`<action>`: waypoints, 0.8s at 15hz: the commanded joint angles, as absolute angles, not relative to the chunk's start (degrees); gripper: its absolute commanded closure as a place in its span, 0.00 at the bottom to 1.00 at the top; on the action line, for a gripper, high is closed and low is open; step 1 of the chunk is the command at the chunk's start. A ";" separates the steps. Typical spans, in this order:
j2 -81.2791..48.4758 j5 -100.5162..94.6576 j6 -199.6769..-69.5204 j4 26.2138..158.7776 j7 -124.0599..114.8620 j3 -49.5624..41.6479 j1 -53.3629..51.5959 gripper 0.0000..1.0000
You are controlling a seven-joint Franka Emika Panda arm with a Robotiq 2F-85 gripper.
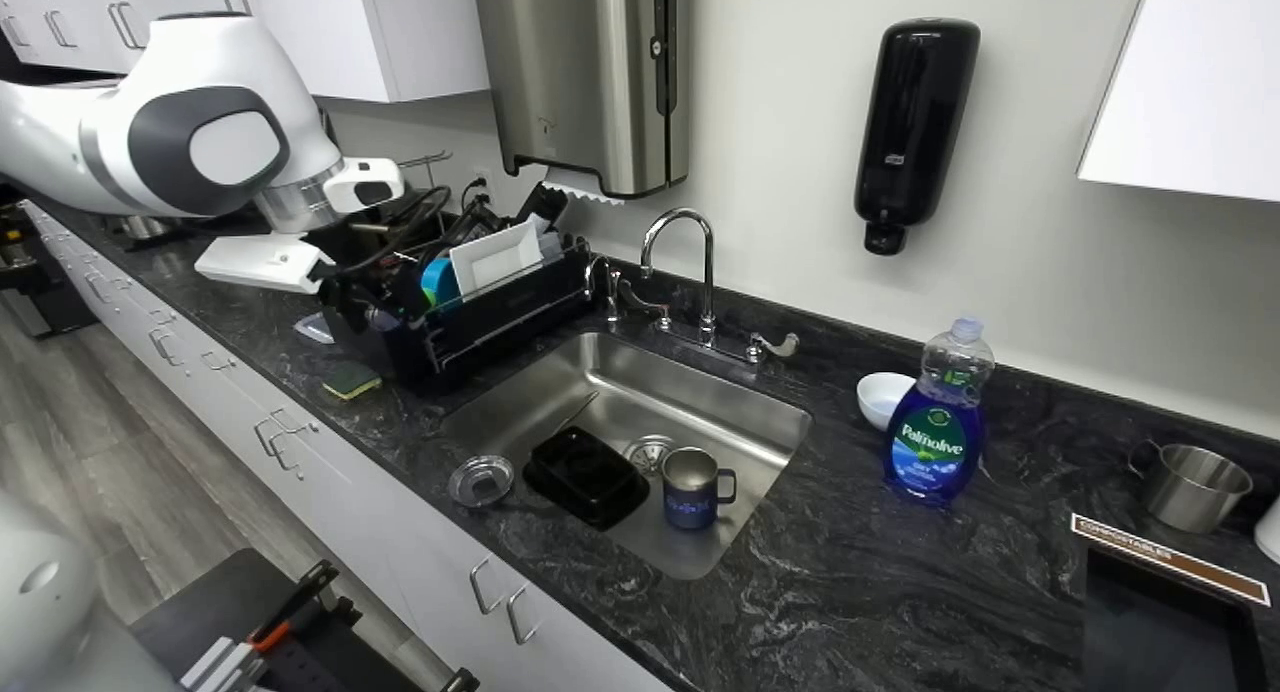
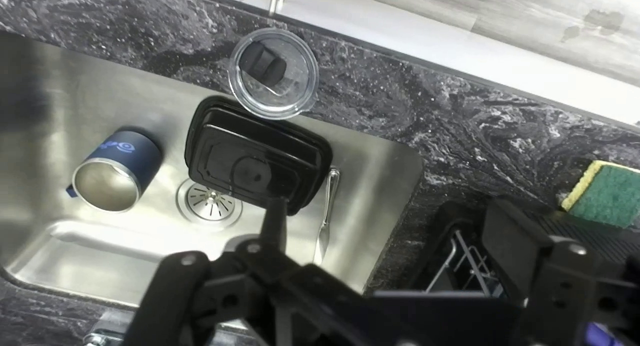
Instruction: Place the lid on the dark blue thermos
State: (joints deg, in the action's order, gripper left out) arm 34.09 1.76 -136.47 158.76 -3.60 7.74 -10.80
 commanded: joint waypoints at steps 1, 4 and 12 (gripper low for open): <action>29.83 -1.97 -131.05 155.30 -8.44 11.46 -8.06 0.00; 26.44 -4.51 -128.77 153.31 -11.98 13.21 -7.69 0.00; 13.42 -14.21 -129.77 147.78 -17.76 14.50 -5.77 0.00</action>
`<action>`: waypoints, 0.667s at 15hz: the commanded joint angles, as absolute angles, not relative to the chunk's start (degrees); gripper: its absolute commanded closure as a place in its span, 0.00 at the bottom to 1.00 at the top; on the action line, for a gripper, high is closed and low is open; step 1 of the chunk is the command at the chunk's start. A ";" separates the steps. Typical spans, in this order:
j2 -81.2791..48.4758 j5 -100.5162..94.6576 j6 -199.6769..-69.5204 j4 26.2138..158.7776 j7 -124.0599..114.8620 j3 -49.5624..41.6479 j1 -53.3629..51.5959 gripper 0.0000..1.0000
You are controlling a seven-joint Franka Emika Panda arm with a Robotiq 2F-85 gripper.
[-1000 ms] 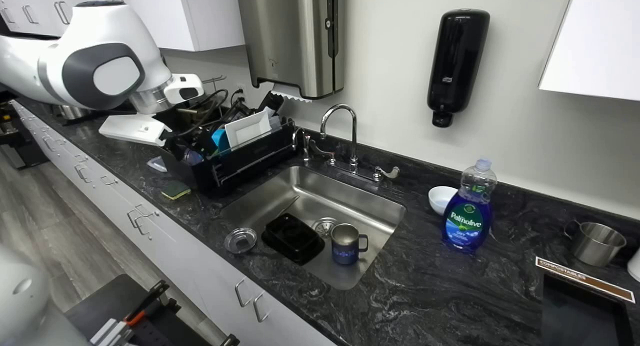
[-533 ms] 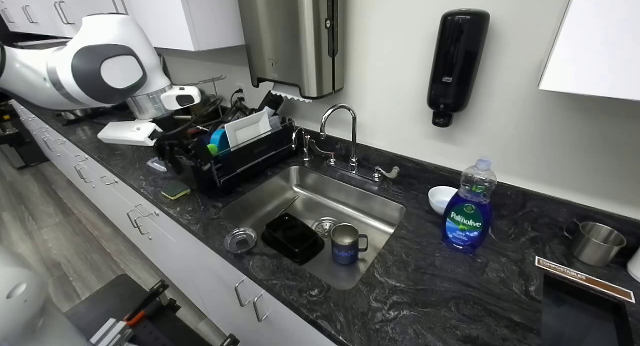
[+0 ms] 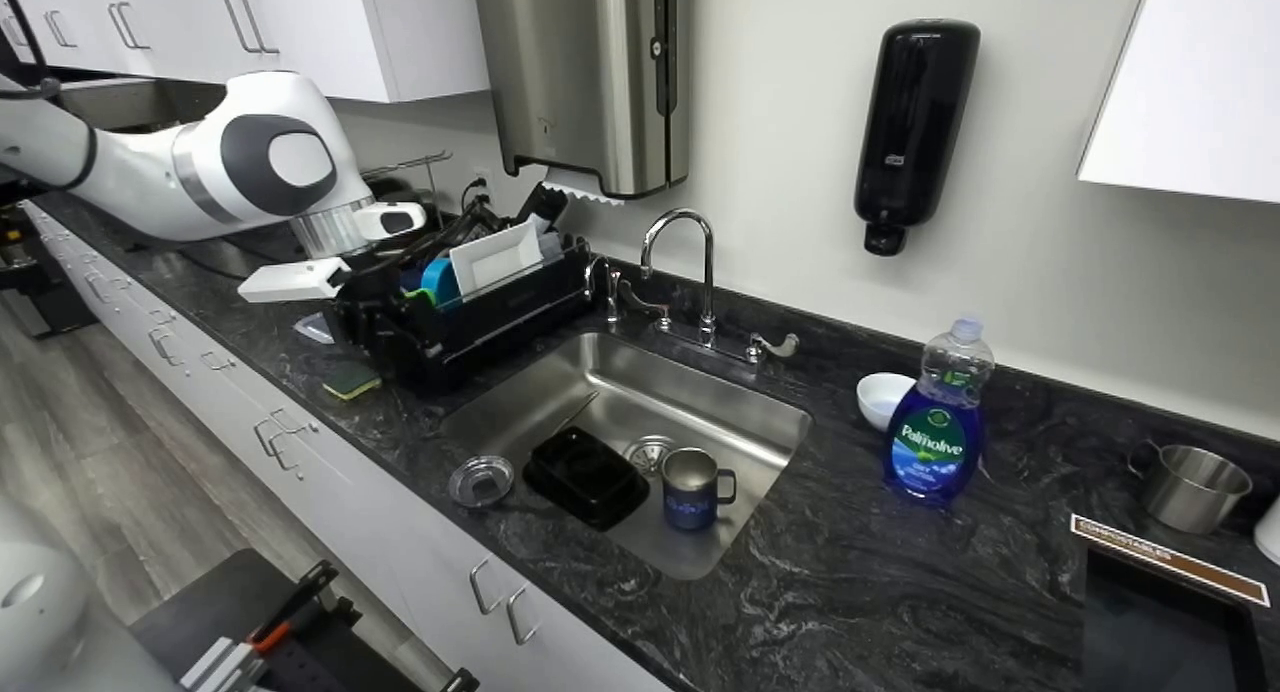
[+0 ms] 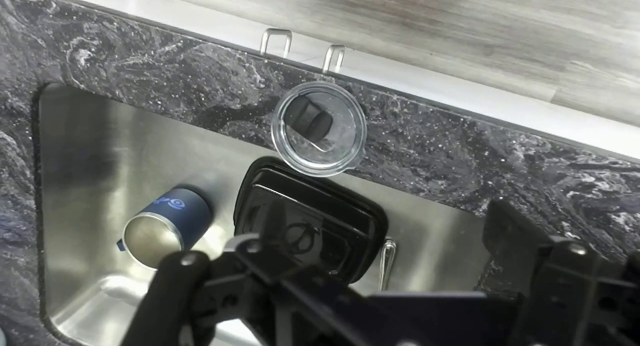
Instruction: Place the lid on the dark blue thermos
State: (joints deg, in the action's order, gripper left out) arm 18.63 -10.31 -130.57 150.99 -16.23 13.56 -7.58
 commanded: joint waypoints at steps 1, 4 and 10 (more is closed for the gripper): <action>11.70 -15.78 -129.79 146.99 -17.86 14.23 -5.63 0.00; 7.12 -18.87 -130.05 145.14 -15.57 12.90 -5.86 0.00; 3.40 -19.84 -131.39 145.46 -7.08 10.91 -6.84 0.00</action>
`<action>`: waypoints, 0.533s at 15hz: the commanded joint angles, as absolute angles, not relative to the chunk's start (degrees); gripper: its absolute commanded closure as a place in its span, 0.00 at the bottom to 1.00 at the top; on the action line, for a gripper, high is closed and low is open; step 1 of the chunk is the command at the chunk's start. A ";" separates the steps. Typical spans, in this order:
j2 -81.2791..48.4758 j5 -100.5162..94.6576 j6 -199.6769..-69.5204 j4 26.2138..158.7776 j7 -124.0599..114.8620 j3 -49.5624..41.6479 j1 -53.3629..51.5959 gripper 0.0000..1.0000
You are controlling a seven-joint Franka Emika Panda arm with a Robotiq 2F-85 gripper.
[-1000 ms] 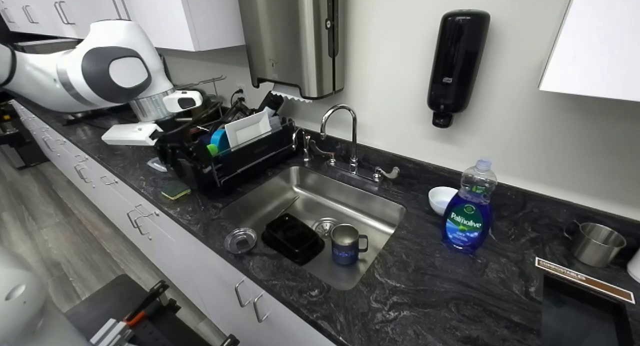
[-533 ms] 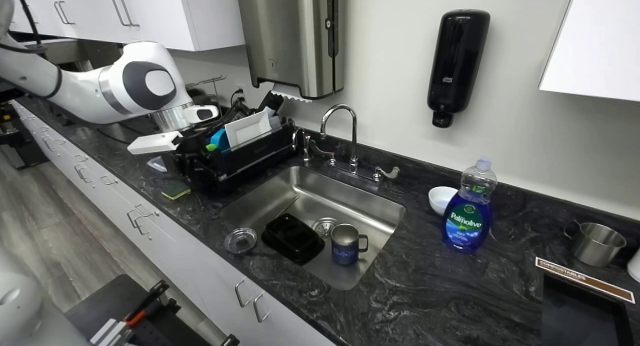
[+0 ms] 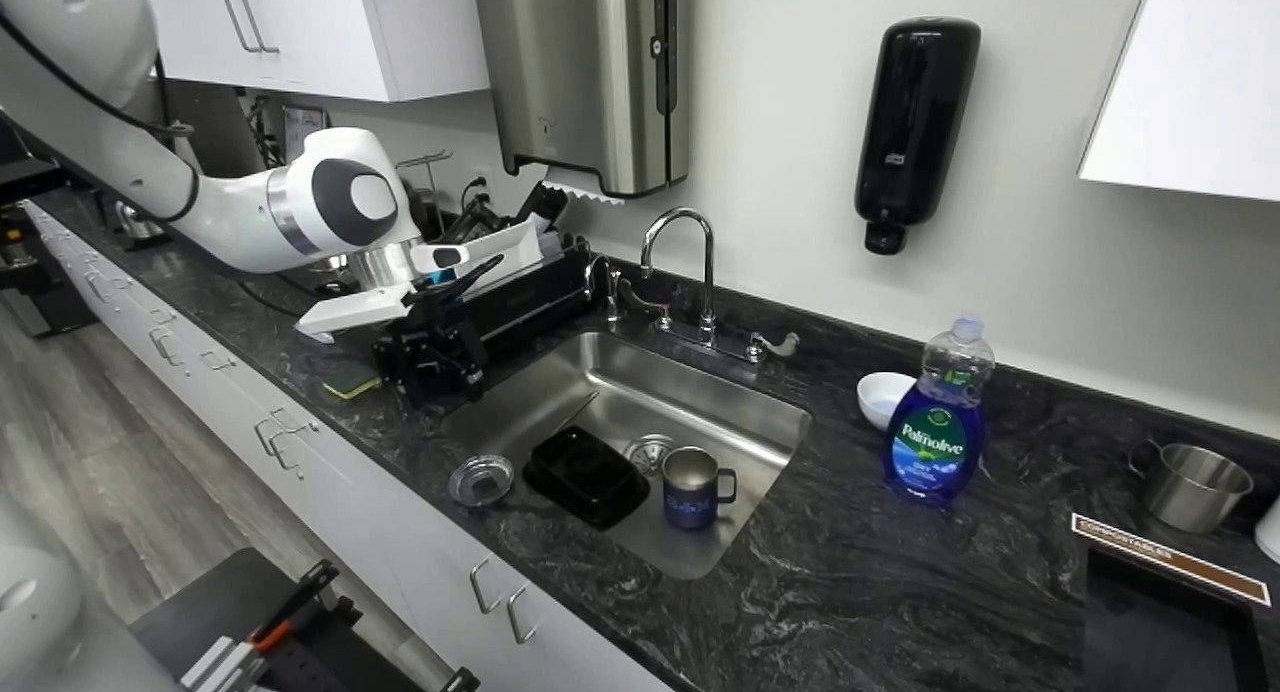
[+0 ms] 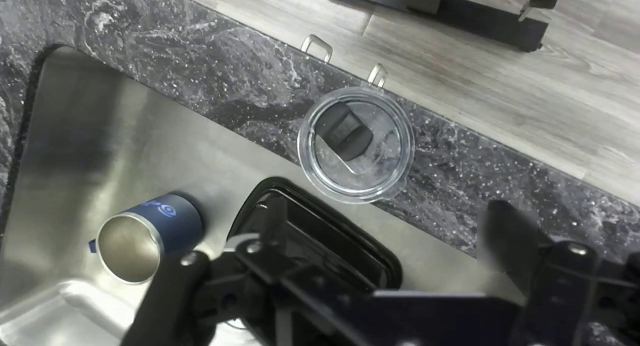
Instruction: Place the lid on the dark blue thermos
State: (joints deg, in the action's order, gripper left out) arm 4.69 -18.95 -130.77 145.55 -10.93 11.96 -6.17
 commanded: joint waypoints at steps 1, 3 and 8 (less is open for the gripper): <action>3.38 -19.85 -131.79 146.12 -5.69 10.77 -6.93 0.00; 3.47 -20.07 -132.37 147.65 -3.45 10.73 -7.23 0.00; 2.84 -25.33 -134.54 152.70 -1.85 10.95 -7.75 0.00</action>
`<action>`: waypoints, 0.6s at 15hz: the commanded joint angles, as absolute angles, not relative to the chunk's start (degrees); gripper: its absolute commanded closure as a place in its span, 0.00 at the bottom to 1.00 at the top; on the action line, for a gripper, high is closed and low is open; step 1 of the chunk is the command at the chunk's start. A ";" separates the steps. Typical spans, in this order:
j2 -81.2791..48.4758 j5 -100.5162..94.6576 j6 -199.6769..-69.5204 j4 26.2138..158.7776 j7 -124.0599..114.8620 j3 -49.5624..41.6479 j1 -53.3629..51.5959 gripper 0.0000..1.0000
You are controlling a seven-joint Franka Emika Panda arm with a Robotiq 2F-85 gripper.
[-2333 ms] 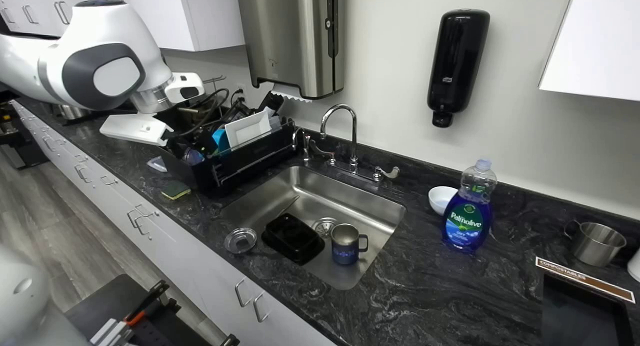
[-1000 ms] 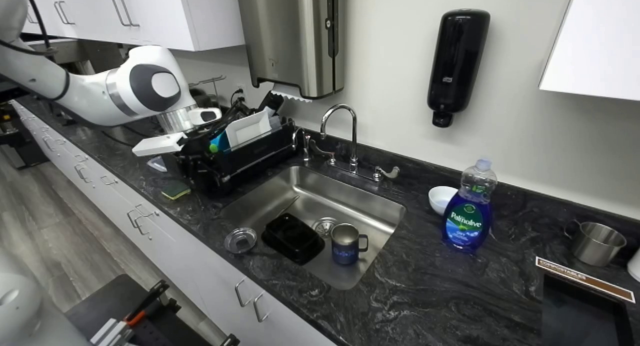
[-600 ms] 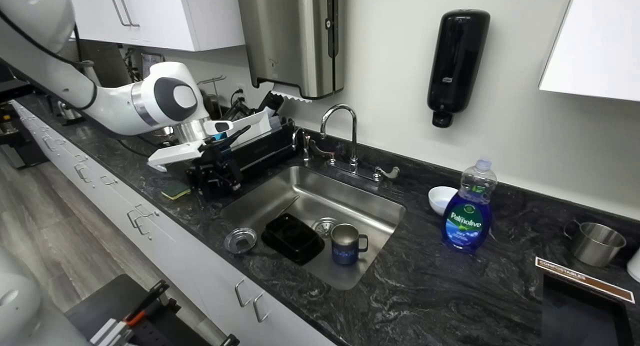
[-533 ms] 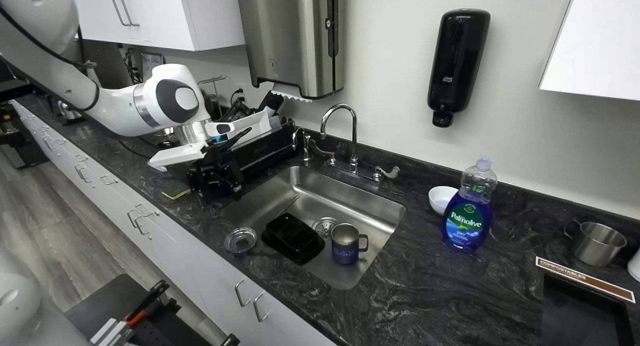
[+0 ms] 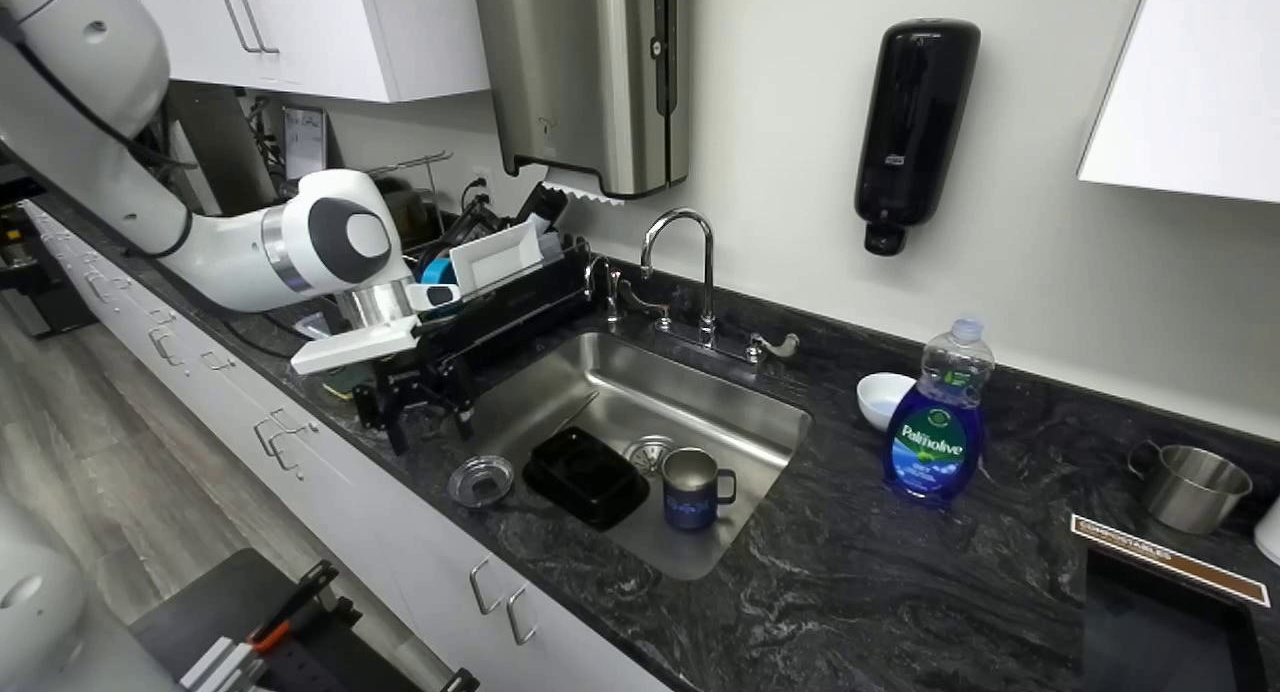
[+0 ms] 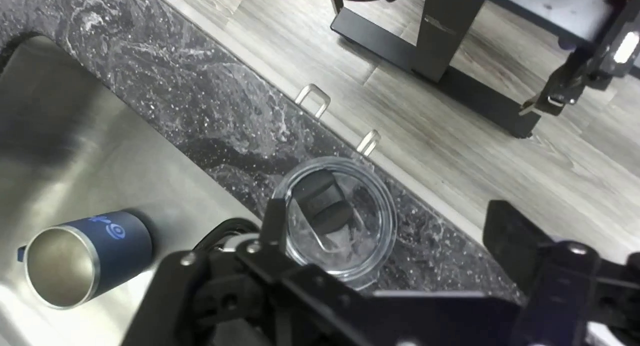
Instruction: Place the lid on the dark blue thermos
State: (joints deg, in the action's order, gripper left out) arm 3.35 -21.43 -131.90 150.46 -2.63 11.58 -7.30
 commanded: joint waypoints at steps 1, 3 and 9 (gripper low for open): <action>2.89 -26.65 -135.08 153.64 -1.88 10.86 -7.73 0.00; 2.89 -25.70 -133.36 153.28 -2.66 10.97 -8.03 0.00; 2.83 -25.99 -133.42 153.33 -2.85 10.99 -8.12 0.00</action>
State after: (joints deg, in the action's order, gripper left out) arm 2.79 -26.04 -133.53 153.36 -2.90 11.58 -7.50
